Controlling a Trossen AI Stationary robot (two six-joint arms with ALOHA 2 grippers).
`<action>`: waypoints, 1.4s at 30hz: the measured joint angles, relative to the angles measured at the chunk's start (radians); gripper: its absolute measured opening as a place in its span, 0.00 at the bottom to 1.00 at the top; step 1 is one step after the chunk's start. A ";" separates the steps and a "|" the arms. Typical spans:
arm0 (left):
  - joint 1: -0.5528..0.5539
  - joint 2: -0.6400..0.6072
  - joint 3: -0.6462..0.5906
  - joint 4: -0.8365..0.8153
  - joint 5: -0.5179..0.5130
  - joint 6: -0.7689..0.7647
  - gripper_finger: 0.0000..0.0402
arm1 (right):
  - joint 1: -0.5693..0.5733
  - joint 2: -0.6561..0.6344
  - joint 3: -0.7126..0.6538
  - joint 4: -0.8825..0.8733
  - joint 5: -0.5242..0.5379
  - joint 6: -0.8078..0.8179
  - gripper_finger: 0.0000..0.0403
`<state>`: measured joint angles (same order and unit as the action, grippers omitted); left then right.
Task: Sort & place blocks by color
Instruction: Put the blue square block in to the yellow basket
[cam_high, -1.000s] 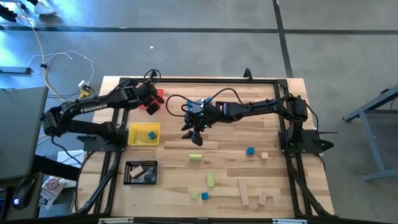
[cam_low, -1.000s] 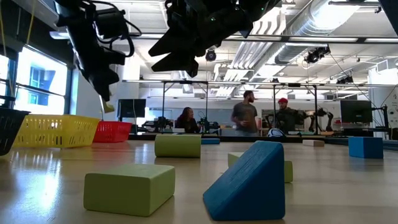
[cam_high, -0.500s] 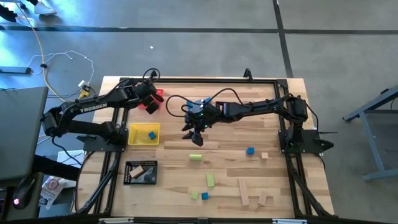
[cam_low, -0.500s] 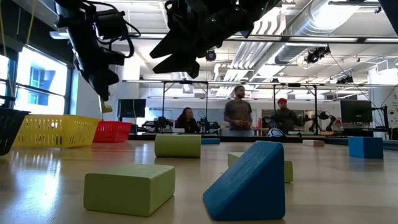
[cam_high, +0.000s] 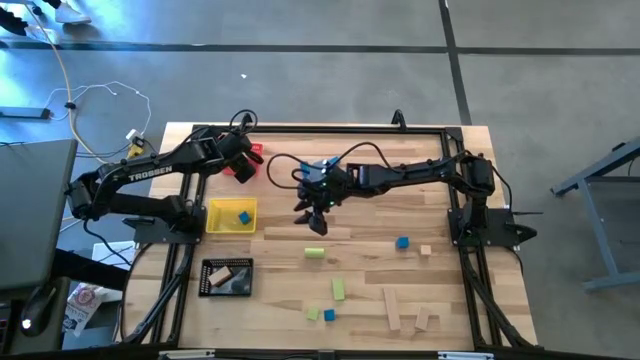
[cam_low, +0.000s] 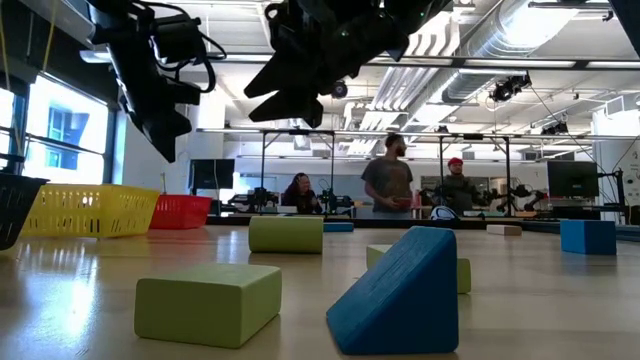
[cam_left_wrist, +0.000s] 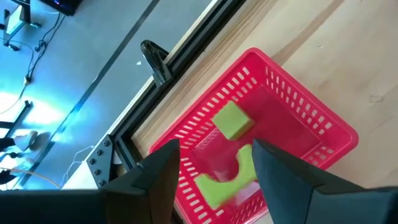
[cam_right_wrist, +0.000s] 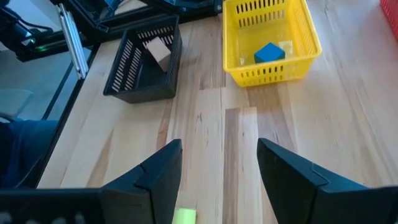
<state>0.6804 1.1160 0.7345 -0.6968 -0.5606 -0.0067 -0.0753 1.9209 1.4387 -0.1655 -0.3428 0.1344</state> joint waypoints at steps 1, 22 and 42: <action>0.000 0.000 0.000 0.000 0.001 0.000 0.46 | 0.000 0.000 0.000 -0.010 0.000 0.000 0.48; -0.159 -0.007 0.000 -0.002 0.370 -0.036 0.46 | 0.014 0.000 0.000 -0.249 0.129 0.005 0.48; -0.303 -0.007 0.000 0.018 0.364 -0.035 0.46 | 0.133 0.000 0.000 -0.804 0.362 0.288 0.48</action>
<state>0.3775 1.1088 0.7345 -0.6792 -0.1966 -0.0418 0.0575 1.9209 1.4387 -0.9696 0.0190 0.4221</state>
